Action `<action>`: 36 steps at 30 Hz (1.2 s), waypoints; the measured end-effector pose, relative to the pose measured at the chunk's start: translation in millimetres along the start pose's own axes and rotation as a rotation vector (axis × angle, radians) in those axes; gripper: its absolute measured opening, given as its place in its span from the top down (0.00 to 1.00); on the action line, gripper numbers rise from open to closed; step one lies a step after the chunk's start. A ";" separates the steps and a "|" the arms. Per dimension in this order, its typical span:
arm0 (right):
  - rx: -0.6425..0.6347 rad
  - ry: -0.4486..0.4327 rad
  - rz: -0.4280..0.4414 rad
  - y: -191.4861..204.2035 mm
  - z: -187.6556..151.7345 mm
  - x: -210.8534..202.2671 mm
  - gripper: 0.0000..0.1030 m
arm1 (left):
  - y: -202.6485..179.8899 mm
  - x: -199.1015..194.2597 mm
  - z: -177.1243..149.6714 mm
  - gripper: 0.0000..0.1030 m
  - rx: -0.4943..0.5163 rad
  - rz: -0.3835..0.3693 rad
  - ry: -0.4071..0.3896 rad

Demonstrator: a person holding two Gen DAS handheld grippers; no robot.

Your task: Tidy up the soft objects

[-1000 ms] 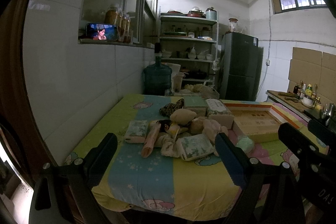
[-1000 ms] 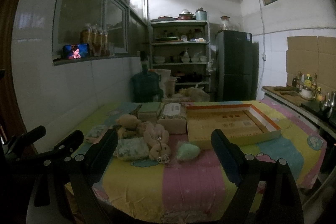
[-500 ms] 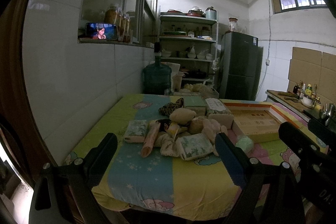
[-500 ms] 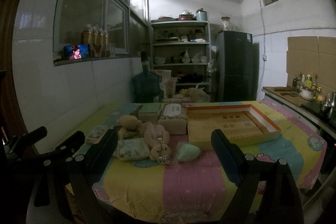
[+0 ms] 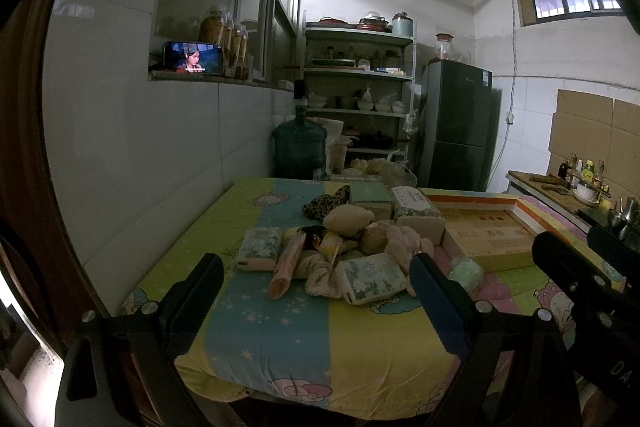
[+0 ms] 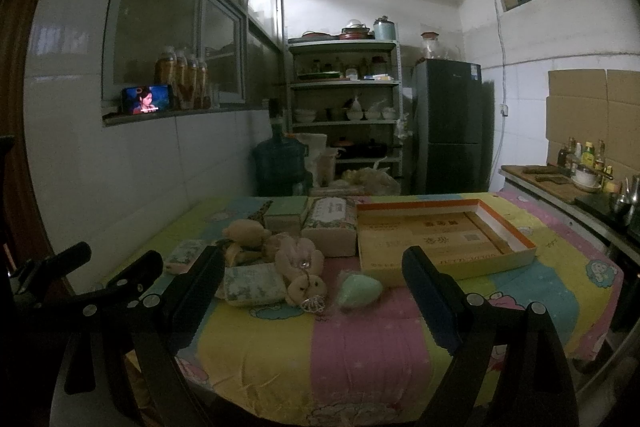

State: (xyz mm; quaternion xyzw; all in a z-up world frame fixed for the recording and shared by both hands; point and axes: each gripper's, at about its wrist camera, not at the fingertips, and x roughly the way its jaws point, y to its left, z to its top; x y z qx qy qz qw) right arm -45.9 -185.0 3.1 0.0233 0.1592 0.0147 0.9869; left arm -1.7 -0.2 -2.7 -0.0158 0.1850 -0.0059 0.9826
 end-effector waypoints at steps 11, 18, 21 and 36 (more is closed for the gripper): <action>0.000 -0.001 0.000 -0.8 -0.2 -0.2 0.11 | 0.2 0.2 -0.1 0.08 -0.001 -0.001 0.001; 0.004 0.004 0.006 6.2 7.3 -2.2 0.11 | -2.9 2.3 0.0 0.08 0.001 -0.002 0.010; 0.006 0.005 0.008 10.9 7.9 -2.8 0.11 | -3.8 3.3 -0.4 0.08 -0.002 -0.003 0.014; 0.023 0.057 0.033 2.4 -3.9 27.3 0.11 | 17.5 33.3 -7.6 0.08 -0.045 -0.009 0.045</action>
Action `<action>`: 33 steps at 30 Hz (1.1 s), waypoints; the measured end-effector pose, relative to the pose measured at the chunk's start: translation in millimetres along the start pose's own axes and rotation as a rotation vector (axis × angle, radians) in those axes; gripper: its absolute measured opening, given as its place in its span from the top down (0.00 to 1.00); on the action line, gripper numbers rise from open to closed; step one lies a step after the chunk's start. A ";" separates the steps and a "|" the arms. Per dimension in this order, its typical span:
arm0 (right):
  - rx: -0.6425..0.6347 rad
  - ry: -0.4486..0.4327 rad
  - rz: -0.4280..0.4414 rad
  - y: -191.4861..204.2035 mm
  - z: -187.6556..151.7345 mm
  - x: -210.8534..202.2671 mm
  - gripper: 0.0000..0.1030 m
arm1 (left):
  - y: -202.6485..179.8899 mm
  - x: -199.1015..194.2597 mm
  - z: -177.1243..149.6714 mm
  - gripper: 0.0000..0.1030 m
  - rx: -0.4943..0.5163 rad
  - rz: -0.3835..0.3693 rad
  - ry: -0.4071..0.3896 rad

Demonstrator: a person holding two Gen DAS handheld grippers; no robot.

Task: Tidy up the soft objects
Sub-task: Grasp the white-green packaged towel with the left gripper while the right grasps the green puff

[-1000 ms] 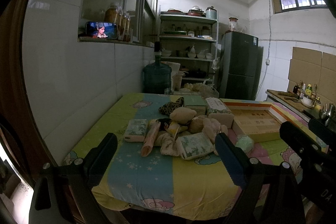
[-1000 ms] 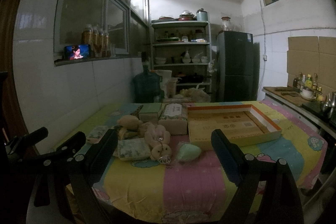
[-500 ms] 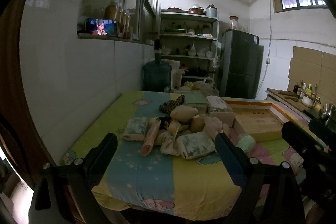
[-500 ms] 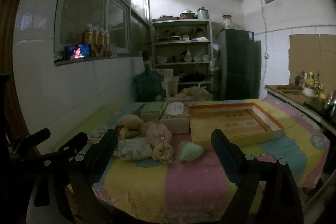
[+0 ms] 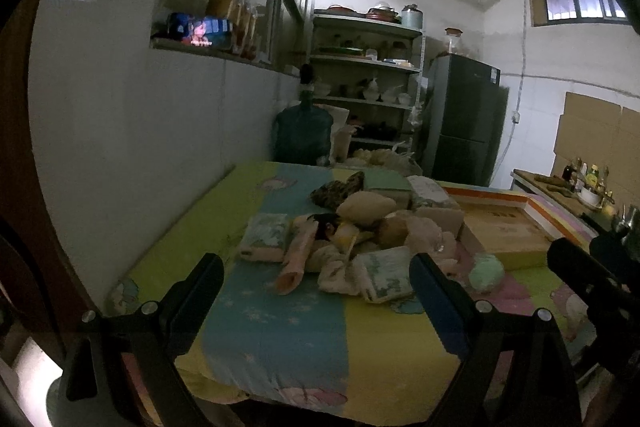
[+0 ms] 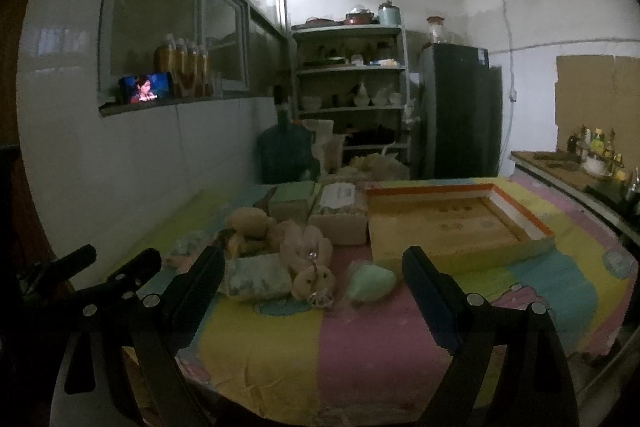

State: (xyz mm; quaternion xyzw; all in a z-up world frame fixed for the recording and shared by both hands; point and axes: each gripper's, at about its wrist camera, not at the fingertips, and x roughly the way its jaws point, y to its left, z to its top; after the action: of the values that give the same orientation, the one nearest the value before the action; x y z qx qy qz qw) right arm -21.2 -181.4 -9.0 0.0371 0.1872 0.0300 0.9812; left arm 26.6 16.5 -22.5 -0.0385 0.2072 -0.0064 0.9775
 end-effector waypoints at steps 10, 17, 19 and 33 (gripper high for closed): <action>0.024 0.067 0.032 -18.1 -18.9 51.7 0.12 | 33.6 38.1 -9.5 0.08 -0.042 -0.018 0.012; 0.028 0.087 0.103 -18.6 -29.6 80.5 0.11 | 62.0 68.0 -0.4 0.08 -0.057 -0.007 0.027; 0.019 0.087 0.117 -15.1 -29.2 86.9 0.12 | 69.9 82.7 10.2 0.08 -0.055 -0.015 0.044; 0.003 0.111 0.111 -16.6 -22.6 113.9 0.12 | 70.8 210.1 19.7 0.25 0.062 -0.022 0.394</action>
State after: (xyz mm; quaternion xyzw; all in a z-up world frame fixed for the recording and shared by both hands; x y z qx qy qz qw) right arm 76.9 -188.2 -72.9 0.0474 0.2390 0.0860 0.9660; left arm 226.4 82.5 -95.1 -0.0087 0.3935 -0.0308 0.9188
